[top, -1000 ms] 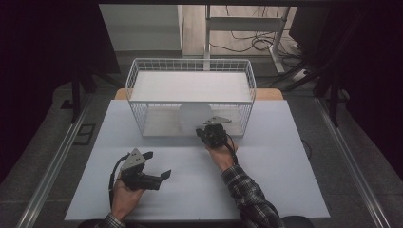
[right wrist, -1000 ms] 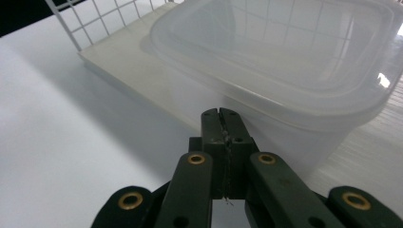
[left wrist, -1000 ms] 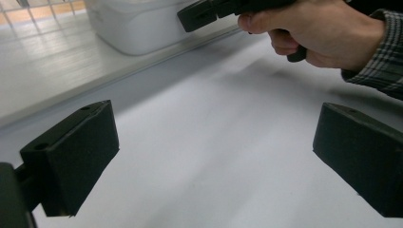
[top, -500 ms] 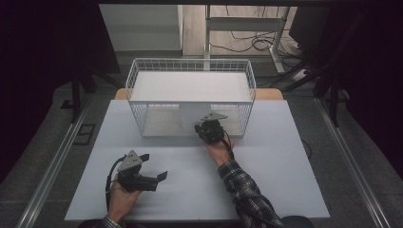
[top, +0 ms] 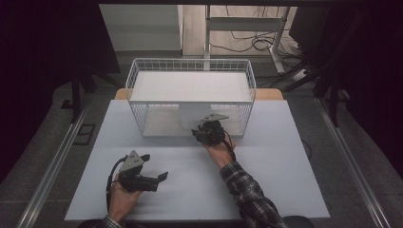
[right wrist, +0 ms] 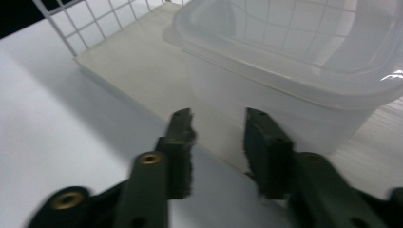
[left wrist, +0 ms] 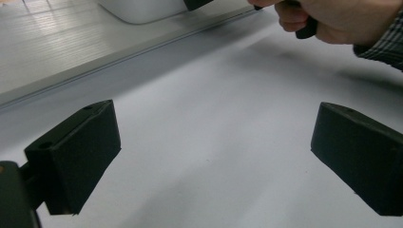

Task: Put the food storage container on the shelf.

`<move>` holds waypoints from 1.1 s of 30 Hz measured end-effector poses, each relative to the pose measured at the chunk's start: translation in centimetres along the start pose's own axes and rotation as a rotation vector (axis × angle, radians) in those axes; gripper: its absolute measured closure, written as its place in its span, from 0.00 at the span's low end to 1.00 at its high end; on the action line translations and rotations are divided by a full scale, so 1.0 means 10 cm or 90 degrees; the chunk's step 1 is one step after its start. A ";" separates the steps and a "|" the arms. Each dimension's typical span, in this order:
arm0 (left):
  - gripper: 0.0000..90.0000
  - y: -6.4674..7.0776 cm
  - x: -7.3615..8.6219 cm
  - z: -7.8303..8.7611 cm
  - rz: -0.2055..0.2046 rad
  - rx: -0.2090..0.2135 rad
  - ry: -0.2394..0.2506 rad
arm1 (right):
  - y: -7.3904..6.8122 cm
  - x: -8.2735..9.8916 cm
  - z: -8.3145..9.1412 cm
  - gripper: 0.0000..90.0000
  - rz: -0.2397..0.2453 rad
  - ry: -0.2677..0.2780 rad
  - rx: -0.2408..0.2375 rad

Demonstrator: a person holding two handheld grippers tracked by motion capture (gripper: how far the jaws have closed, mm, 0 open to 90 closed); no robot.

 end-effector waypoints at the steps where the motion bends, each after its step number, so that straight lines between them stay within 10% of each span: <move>1: 0.02 0.00 0.00 0.00 0.001 0.001 0.000 | -0.01 0.00 0.02 0.60 -0.002 -0.001 -0.005; 33: 0.03 0.05 0.05 -0.07 0.001 0.020 -0.018 | -0.14 0.19 0.45 0.06 0.057 -0.033 -0.054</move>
Point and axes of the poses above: each handheld gripper's, and its own axes: z roughly backward along the jaws, x roughly out of its underside, y roughly to its right, the point moved 10 cm from there along -z, roughly forward along the jaws, and after that the axes turned 1 degree about -z, right-handed, at the moved point
